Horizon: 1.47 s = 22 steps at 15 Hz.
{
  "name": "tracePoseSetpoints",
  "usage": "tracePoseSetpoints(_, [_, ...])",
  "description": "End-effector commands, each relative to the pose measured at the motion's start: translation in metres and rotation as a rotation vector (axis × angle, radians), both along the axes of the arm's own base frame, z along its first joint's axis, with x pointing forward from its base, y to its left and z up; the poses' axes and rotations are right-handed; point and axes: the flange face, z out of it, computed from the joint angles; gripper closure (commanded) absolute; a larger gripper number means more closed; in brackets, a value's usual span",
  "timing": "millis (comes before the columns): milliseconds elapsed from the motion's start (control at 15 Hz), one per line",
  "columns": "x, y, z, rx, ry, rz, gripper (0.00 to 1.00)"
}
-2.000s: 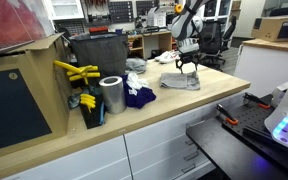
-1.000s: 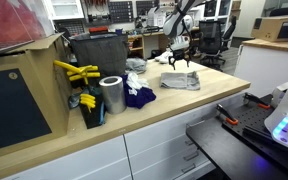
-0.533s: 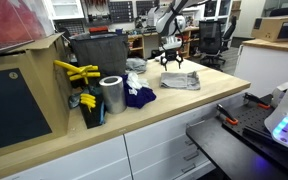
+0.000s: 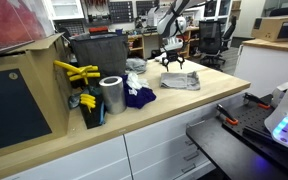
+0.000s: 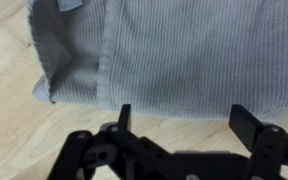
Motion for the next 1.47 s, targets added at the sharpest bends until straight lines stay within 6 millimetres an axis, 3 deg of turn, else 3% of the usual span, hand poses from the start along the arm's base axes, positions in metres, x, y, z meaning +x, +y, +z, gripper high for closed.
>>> tracePoseSetpoints(0, [0.0,0.007,-0.007,-0.045,-0.004,0.008,0.0])
tracePoseSetpoints(200, [0.005,0.03,-0.011,-0.072,-0.016,0.033,0.0])
tracePoseSetpoints(600, [0.016,0.078,0.005,-0.155,-0.081,0.094,0.0])
tracePoseSetpoints(800, [0.016,0.091,-0.013,-0.188,-0.063,0.119,0.0])
tracePoseSetpoints(1133, [0.013,0.106,-0.061,-0.191,-0.035,0.139,0.0])
tracePoseSetpoints(1400, [0.015,0.118,-0.067,-0.181,-0.024,0.159,0.0])
